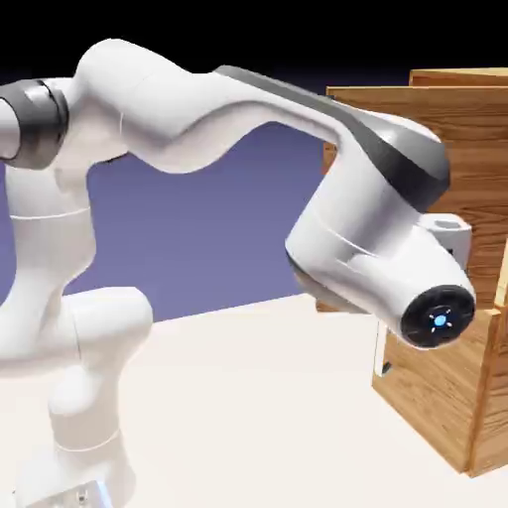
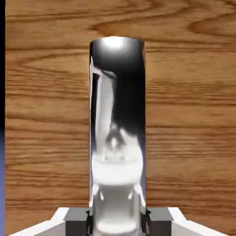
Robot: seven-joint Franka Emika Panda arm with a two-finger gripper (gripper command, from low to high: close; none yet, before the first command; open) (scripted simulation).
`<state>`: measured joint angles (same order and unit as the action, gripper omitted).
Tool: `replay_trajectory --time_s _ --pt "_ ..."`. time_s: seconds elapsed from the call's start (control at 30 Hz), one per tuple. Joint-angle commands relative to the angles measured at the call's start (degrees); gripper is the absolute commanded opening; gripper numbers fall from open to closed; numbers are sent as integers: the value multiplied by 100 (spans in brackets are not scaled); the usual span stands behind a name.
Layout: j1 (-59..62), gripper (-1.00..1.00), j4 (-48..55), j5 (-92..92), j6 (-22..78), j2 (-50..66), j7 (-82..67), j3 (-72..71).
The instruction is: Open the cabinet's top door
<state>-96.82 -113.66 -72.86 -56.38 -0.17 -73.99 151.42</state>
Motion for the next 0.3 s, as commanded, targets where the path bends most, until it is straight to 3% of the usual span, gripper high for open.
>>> replay_trajectory --time_s 0.0,0.27 --pt "46 -100 208 127 84 -195 16 -20" --pt "-179 -100 1869 939 768 -1644 289 -109"
